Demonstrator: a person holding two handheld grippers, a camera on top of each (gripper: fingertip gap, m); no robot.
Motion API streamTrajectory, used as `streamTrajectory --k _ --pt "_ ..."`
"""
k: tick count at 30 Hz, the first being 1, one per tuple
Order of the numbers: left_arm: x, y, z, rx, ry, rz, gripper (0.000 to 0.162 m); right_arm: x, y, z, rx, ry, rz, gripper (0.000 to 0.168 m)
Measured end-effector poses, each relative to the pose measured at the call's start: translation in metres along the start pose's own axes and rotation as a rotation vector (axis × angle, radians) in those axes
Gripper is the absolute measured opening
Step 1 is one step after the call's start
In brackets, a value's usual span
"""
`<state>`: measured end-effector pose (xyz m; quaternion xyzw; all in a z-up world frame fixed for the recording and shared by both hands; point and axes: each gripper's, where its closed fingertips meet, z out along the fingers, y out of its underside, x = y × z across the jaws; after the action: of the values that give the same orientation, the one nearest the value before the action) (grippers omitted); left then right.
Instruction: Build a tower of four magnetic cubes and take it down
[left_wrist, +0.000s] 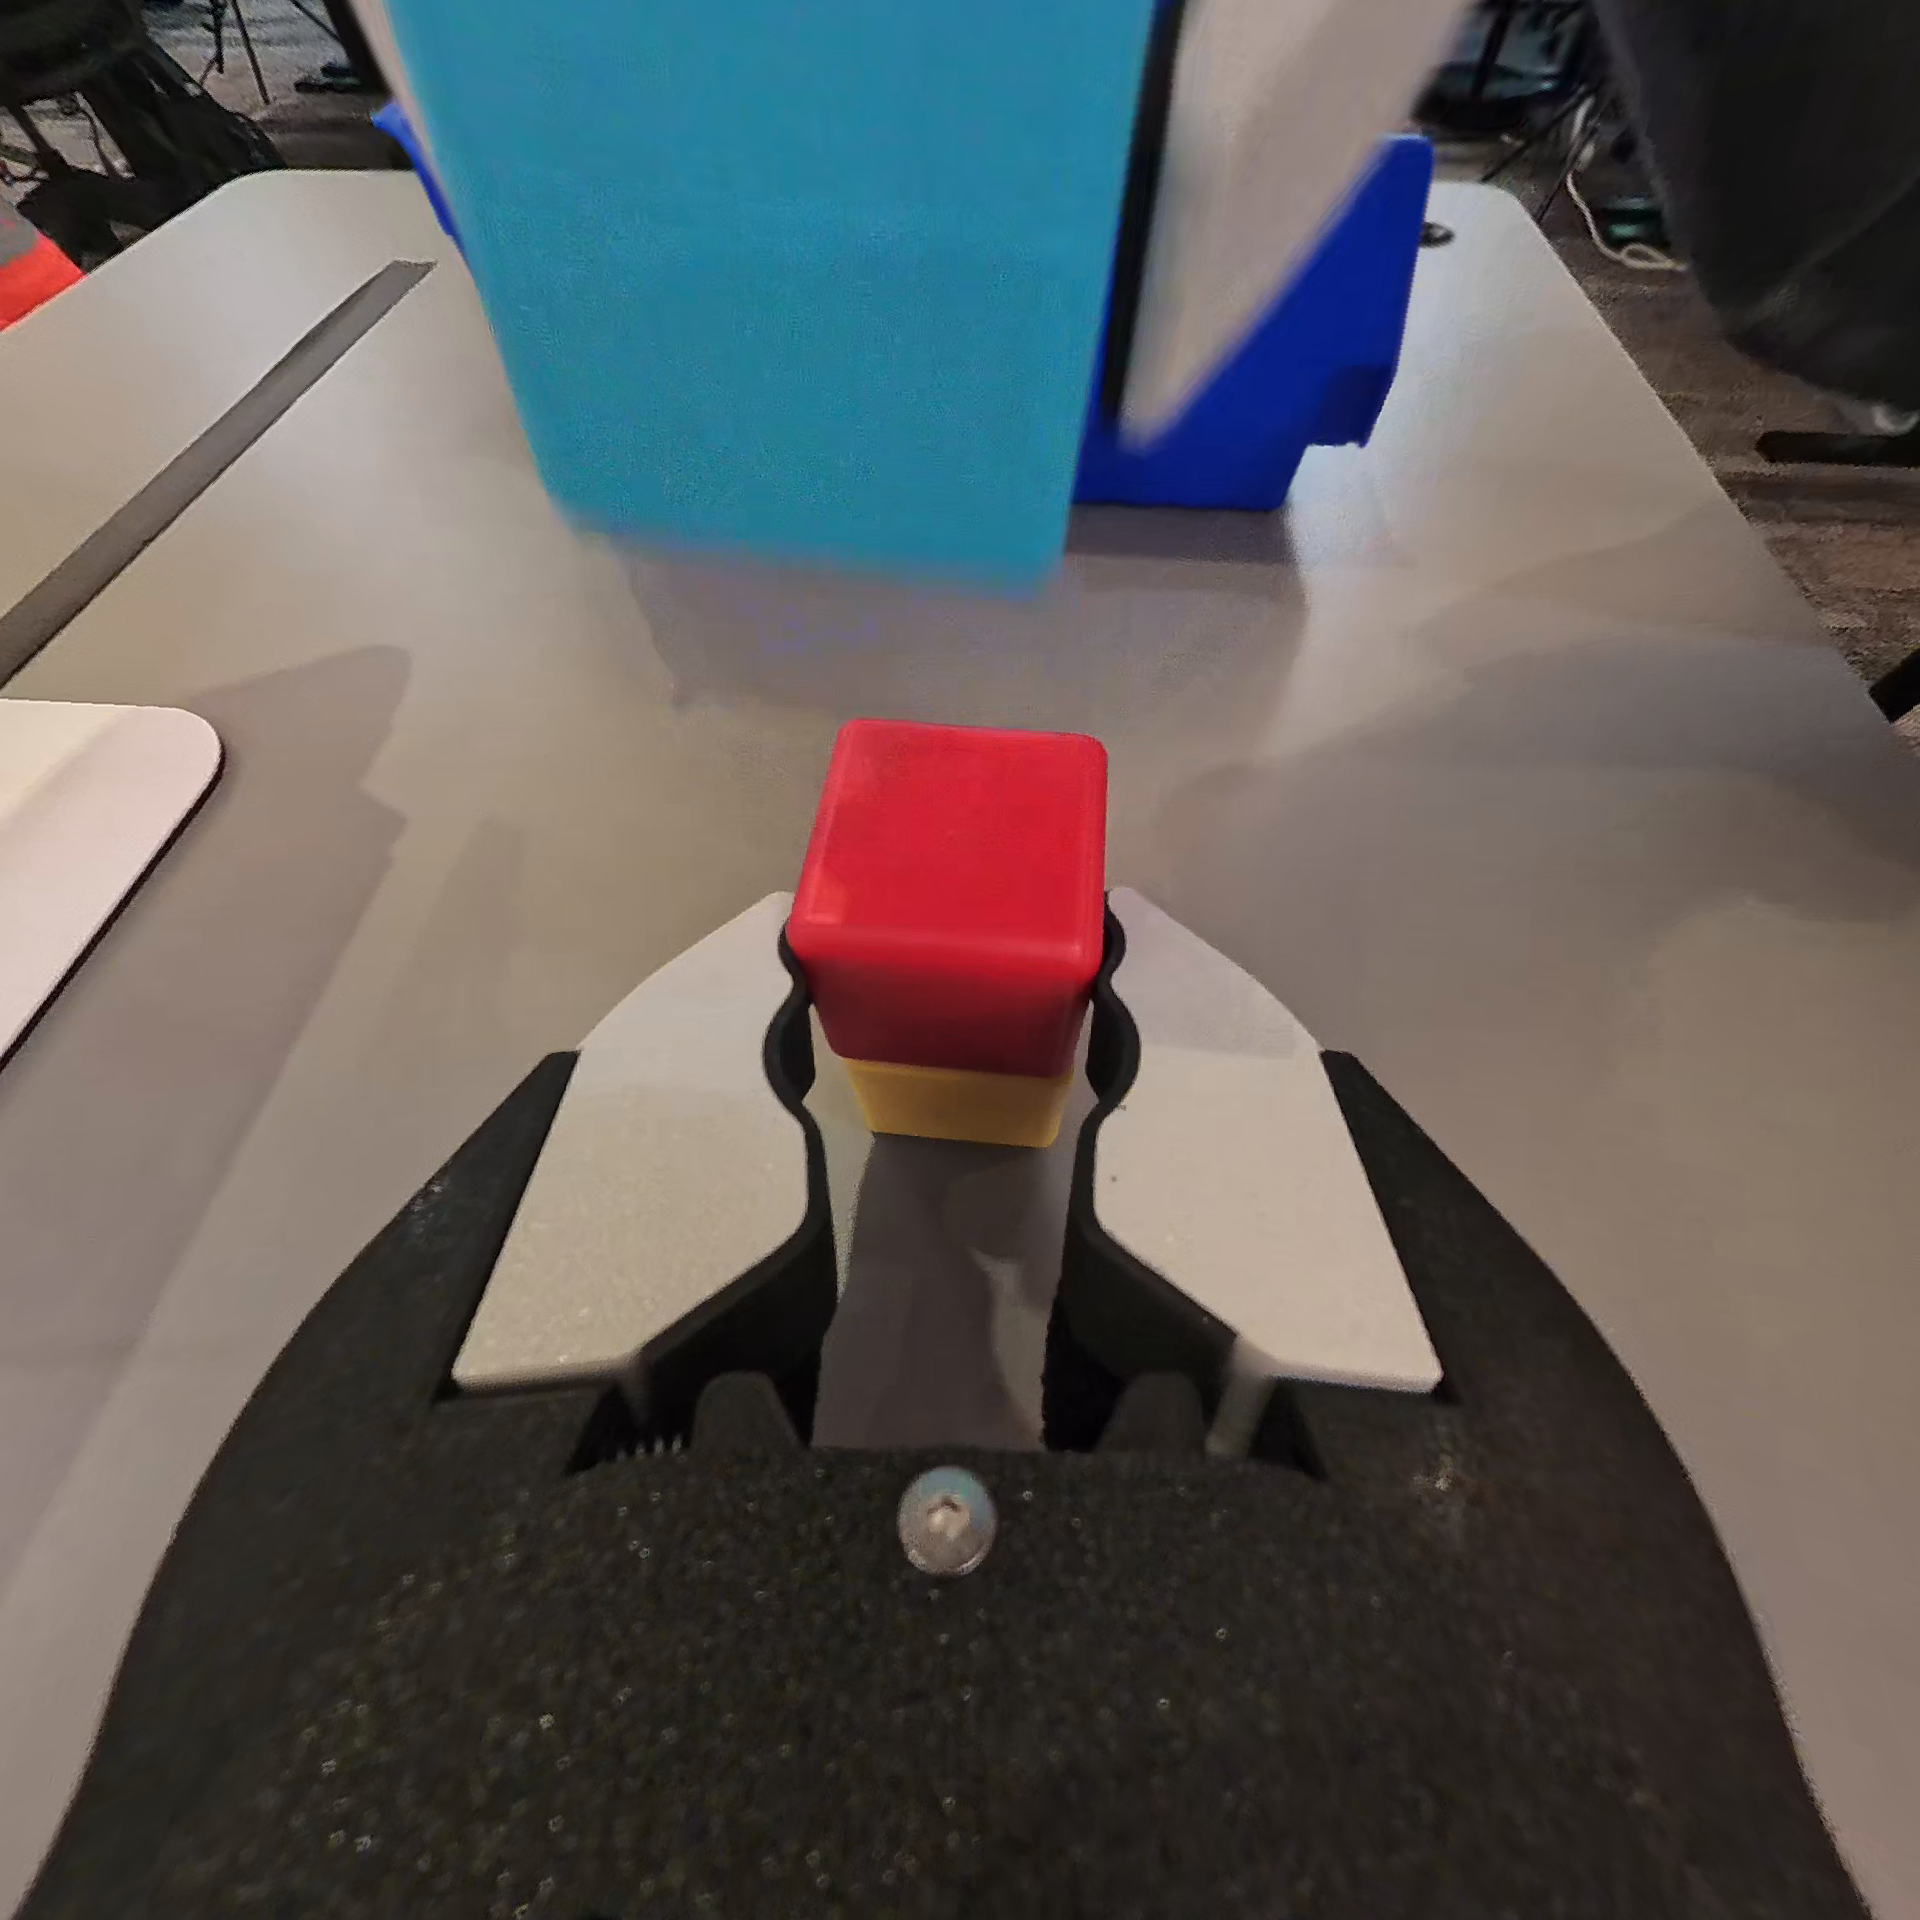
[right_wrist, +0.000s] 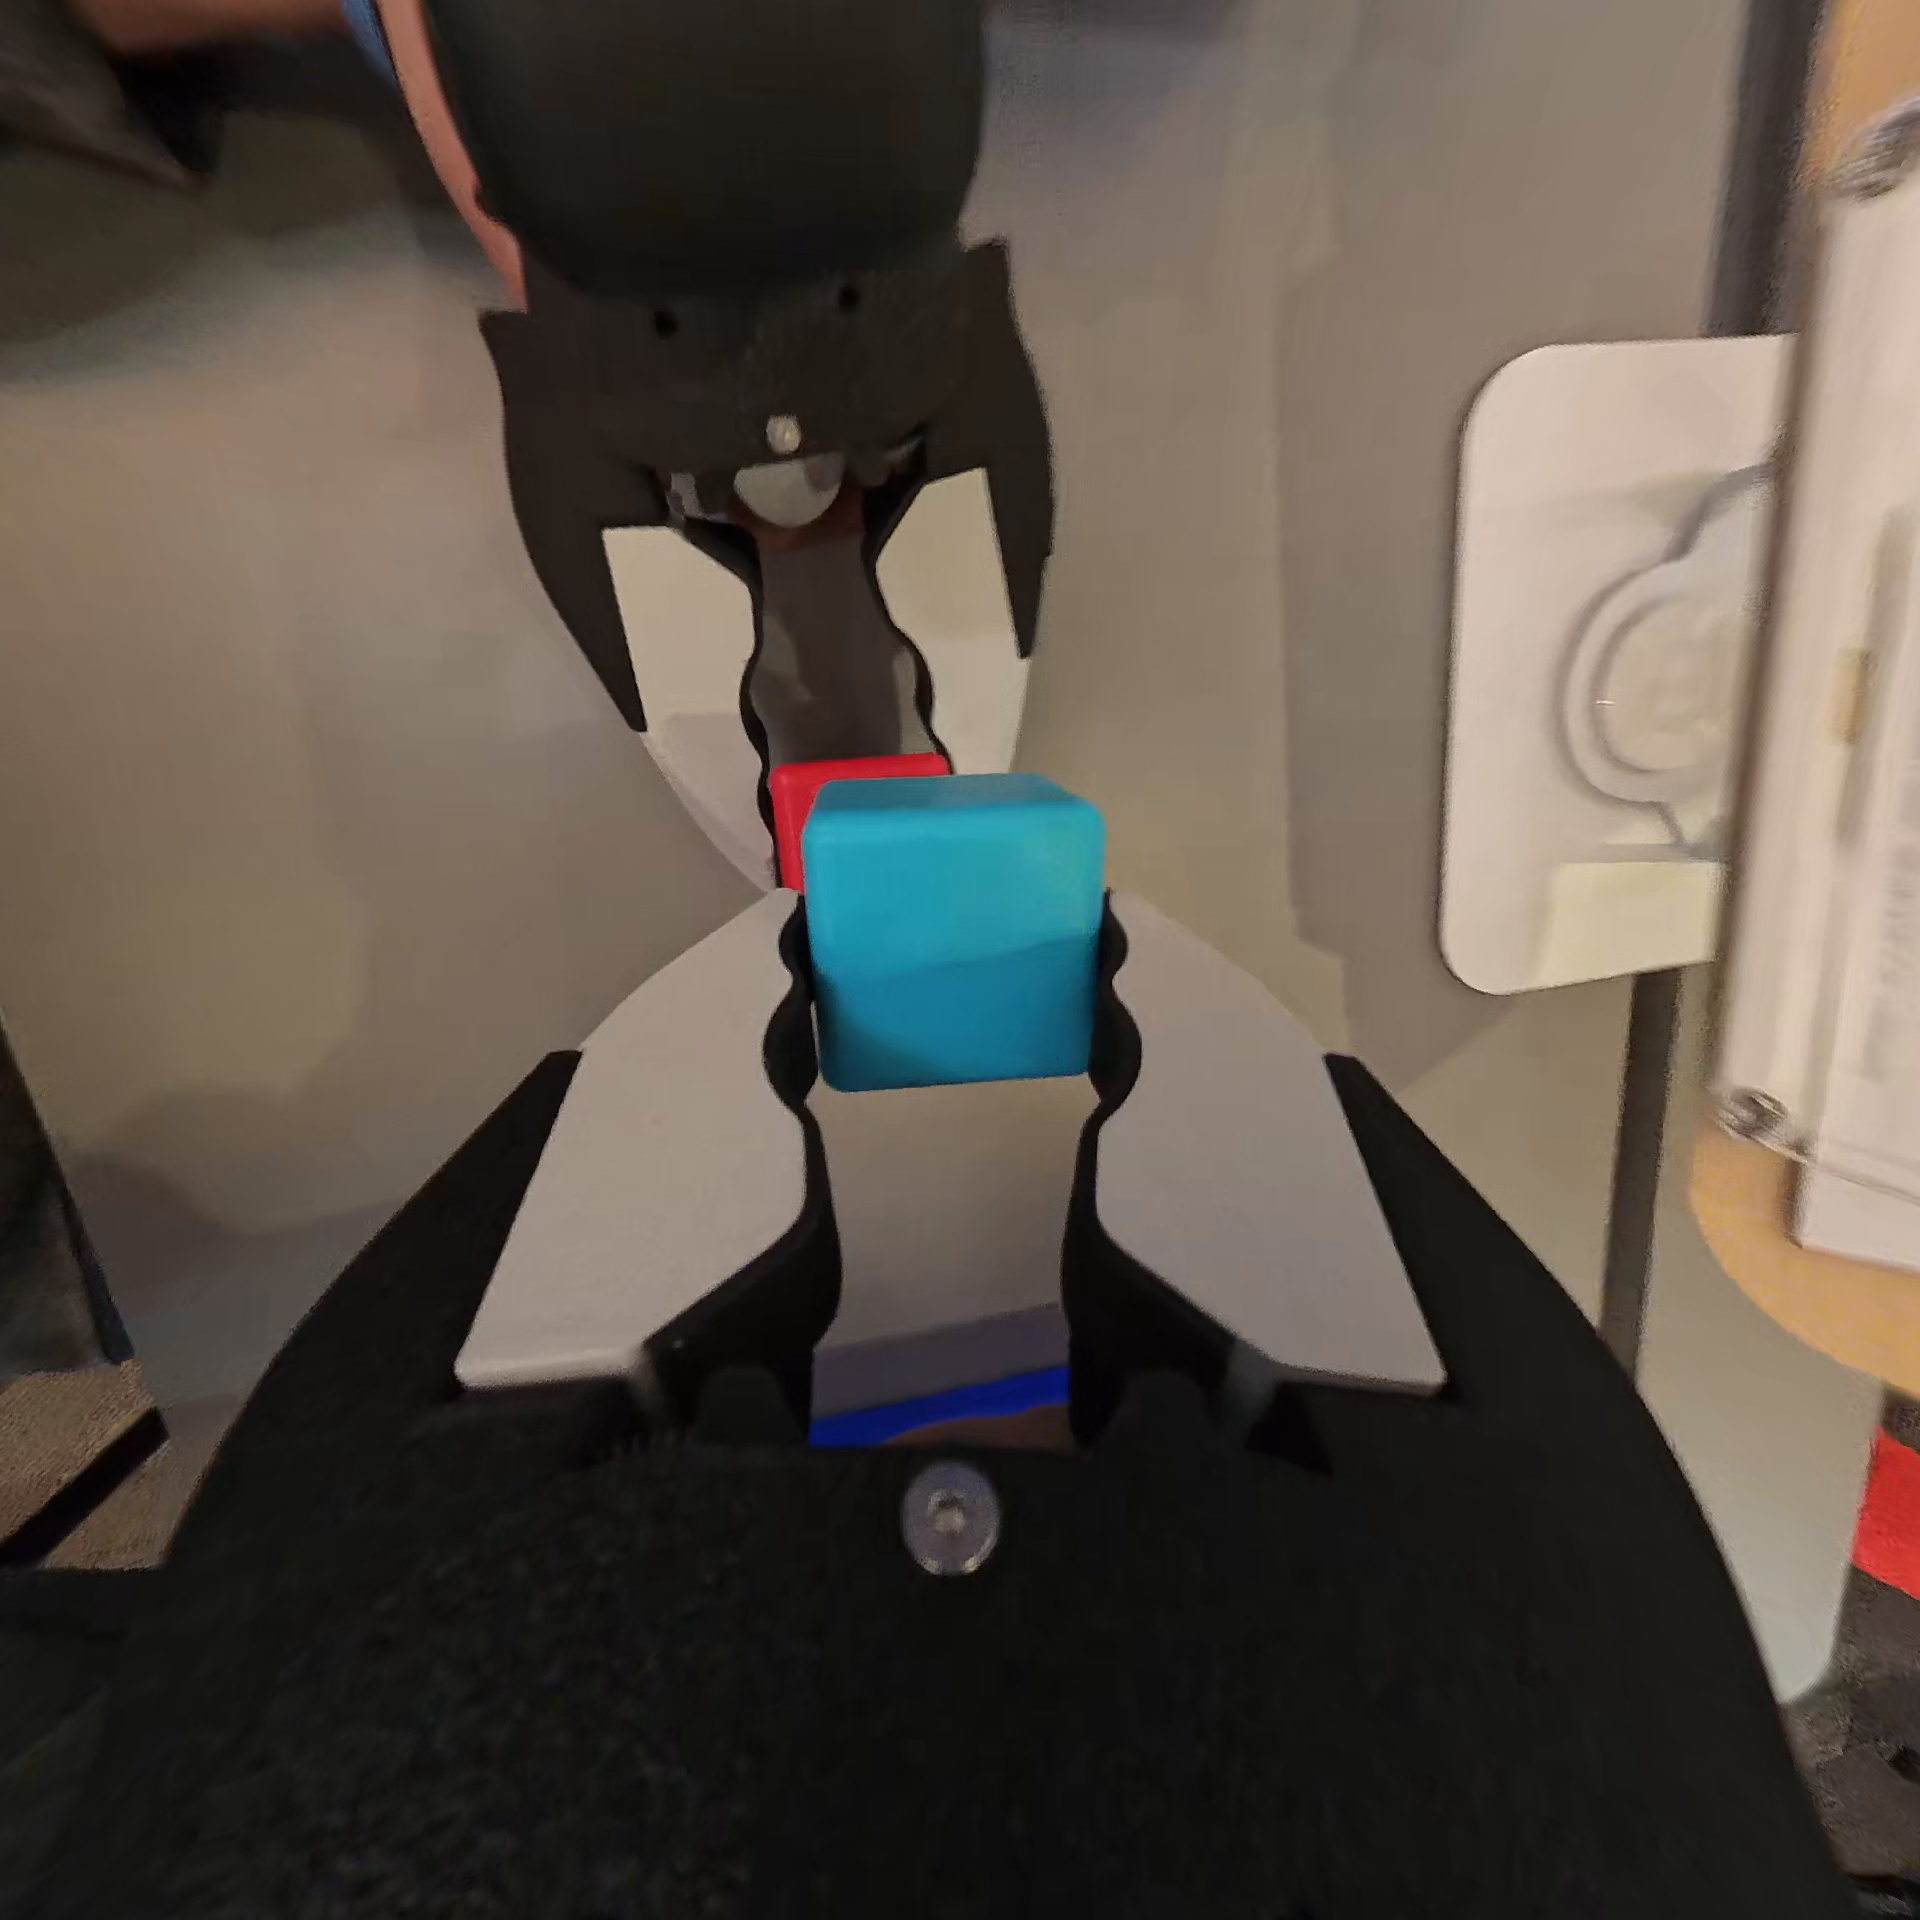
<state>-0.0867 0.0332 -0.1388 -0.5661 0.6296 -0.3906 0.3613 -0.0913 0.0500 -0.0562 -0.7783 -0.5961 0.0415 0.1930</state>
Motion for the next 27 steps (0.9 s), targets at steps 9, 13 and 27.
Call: streamTrajectory --k 9,13,27 --pt "0.000 0.000 0.000 -0.001 -0.003 0.002 0.050 0.025 0.077 -0.161 0.039 0.372 0.163 0.050" --pt "0.000 0.000 0.000 -0.001 -0.007 0.005 0.050 0.041 0.176 -0.183 -0.021 0.490 0.423 0.051" --pt "0.000 0.000 0.000 -0.004 -0.007 0.007 0.049 -0.007 0.360 -0.040 -0.274 0.290 1.005 0.050"
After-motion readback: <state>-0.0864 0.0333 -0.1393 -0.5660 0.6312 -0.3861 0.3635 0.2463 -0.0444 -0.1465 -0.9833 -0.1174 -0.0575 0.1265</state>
